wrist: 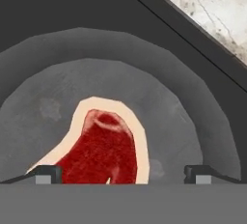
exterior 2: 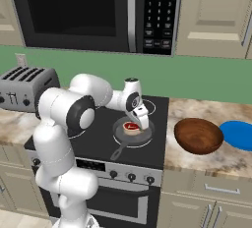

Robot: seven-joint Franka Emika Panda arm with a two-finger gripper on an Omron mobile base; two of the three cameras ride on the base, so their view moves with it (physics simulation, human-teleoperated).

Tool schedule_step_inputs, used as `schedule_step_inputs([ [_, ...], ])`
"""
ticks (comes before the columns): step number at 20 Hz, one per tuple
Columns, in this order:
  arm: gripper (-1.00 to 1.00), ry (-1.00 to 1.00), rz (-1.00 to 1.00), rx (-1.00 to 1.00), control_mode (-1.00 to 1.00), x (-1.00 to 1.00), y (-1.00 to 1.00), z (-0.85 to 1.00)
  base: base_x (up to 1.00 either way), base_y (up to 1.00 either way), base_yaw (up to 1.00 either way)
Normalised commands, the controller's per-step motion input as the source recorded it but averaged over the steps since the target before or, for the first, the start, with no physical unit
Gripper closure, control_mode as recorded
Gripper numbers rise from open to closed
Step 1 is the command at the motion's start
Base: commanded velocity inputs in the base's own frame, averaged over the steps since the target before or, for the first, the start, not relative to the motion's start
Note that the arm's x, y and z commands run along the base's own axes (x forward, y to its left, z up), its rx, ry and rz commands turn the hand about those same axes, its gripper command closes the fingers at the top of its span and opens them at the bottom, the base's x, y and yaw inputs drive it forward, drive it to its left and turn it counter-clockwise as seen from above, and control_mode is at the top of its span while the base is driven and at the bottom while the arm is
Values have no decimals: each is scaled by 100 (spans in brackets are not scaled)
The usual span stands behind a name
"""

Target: Place one of the steaks on the plate and the other in the bowl. Then place the bowl in the fridge.

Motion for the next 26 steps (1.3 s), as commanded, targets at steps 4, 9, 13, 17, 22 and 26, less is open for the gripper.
schedule_step_inputs([
  [4, -100, -3, 0, 0, -100, 0, -14, -17, 0, 0, 0],
  [9, -100, -6, 0, 0, -100, 6, -5, -6, 0, 0, 0],
  [13, -100, -11, 0, 1, -100, 0, 0, 0, 0, 0, 0],
  [17, -100, -13, 0, 2, -100, 0, 0, 0, 0, 0, 0],
  [22, -100, -2, 0, 0, -100, 7, 0, 0, 0, 0, 0],
  [26, -100, 0, 0, 0, -100, 18, 0, 0, 0, 0, 0],
])
